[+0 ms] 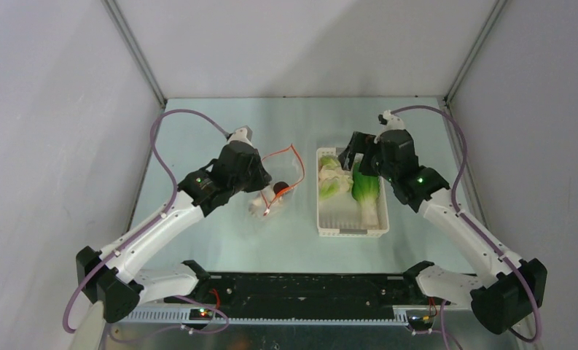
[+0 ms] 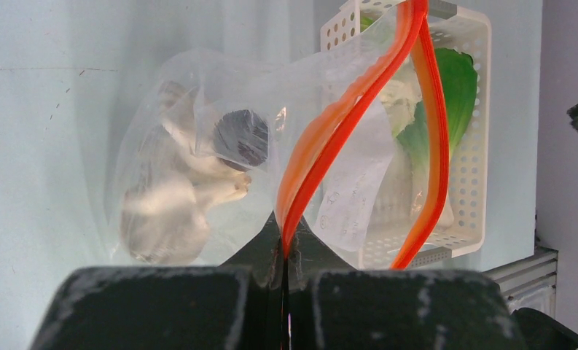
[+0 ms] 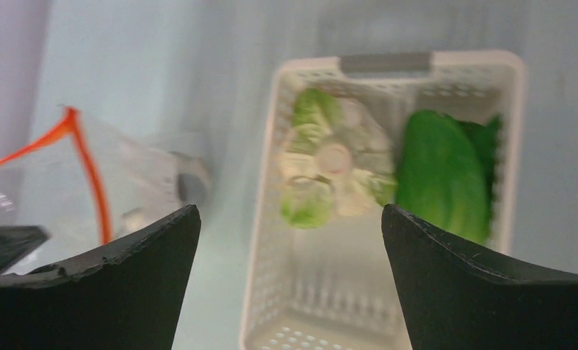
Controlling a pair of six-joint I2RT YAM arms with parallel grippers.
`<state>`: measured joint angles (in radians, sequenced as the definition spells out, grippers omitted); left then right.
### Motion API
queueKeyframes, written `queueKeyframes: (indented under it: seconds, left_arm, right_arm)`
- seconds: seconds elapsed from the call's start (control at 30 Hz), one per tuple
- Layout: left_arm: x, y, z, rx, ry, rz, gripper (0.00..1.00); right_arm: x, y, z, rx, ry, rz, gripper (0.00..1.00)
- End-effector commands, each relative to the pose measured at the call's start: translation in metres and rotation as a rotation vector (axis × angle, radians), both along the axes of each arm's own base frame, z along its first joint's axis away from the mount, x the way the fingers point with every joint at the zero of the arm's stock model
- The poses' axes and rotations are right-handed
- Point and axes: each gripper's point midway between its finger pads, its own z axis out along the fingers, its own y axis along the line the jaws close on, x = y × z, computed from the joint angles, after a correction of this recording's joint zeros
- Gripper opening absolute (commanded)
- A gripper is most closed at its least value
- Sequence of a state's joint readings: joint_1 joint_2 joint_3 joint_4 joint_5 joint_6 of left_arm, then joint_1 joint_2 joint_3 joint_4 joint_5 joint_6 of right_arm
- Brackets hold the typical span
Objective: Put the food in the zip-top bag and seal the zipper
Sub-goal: Pick up the fake vegetable from the bin.
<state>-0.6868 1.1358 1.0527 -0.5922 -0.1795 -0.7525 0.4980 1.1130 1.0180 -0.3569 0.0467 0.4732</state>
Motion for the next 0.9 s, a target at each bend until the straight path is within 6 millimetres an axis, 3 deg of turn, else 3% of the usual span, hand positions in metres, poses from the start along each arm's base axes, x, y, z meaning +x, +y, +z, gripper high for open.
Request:
queueKeyframes:
  seconds: [0.0,0.3,0.6,0.7,0.87]
  left_arm:
    - [0.002,0.001,0.008,-0.022,-0.03,0.01,0.0]
    - [0.001,0.0,0.007,-0.023,-0.026,0.0,0.0]
    - [0.001,-0.002,0.006,-0.026,-0.02,-0.009,0.0]
    - [0.001,-0.004,0.006,-0.031,-0.016,-0.014,0.0]
    - [0.001,-0.004,0.008,-0.031,-0.02,-0.017,0.0]
  right_arm:
    - [-0.002,-0.05,-0.035,-0.169,0.103,-0.182,0.99]
    - [0.019,-0.072,-0.087,-0.288,0.235,-0.218,0.98]
    - [0.046,-0.07,-0.101,-0.343,0.248,-0.178,0.89]
    - [0.052,-0.066,-0.109,-0.361,0.268,-0.157,0.81]
    - [0.06,-0.065,-0.119,-0.408,0.29,-0.15,0.79]
